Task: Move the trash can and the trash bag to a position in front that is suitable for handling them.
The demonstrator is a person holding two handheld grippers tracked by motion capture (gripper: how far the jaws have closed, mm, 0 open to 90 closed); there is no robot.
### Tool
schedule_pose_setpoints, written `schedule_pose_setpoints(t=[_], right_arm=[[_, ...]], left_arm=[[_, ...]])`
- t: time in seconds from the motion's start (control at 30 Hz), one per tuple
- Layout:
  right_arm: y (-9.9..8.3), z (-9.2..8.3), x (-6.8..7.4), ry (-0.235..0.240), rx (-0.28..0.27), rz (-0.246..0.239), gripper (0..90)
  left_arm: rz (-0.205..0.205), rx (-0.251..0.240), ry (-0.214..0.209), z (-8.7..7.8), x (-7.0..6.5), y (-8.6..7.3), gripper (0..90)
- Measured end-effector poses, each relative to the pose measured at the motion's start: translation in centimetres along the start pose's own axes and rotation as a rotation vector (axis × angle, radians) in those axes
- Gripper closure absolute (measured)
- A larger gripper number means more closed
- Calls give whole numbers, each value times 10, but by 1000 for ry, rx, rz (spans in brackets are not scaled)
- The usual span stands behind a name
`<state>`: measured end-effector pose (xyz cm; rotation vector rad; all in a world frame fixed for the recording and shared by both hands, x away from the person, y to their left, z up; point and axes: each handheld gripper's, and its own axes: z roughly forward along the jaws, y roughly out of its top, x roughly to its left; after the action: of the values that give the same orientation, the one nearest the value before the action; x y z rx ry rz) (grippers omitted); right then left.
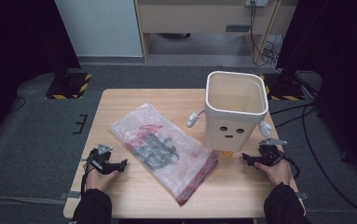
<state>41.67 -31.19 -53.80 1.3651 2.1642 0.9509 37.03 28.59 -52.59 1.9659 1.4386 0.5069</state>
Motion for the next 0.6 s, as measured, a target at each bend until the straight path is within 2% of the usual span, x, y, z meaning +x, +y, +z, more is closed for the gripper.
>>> schedule_pose_setpoints(t=[0.03, 0.07, 0.1, 0.2, 0.27, 0.3, 0.4, 0.43, 0.47, 0.6], right_arm=[[0, 0, 0, 0, 0, 0, 127], [-1, -1, 0, -8, -4, 0, 143], [-1, -2, 0, -11, -3, -3, 149], [-2, -2, 0, -14, -6, 2, 161], [-2, -3, 0, -17, -8, 4, 165], [-2, -3, 0, -17, -8, 4, 165], [-3, -3, 1, -22, -8, 9, 166], [-3, -3, 2, -25, -6, 11, 165], [-3, -3, 2, -25, -6, 11, 165], [-3, -3, 2, -28, -8, 13, 164]], left_arm=[[0, 0, 0, 0, 0, 0, 158], [-13, -25, 3, -3, -2, 2, 158], [-8, -38, 4, -5, -3, 3, 163], [2, -97, -21, -12, -11, 9, 179], [20, -160, -39, -16, -21, 19, 179], [20, -160, -39, -16, -21, 19, 177], [31, -208, -63, -15, -35, 34, 173], [46, -228, -76, -13, -42, 42, 172], [46, -228, -76, -13, -42, 42, 172], [102, -232, -105, 6, -64, 60, 172]])
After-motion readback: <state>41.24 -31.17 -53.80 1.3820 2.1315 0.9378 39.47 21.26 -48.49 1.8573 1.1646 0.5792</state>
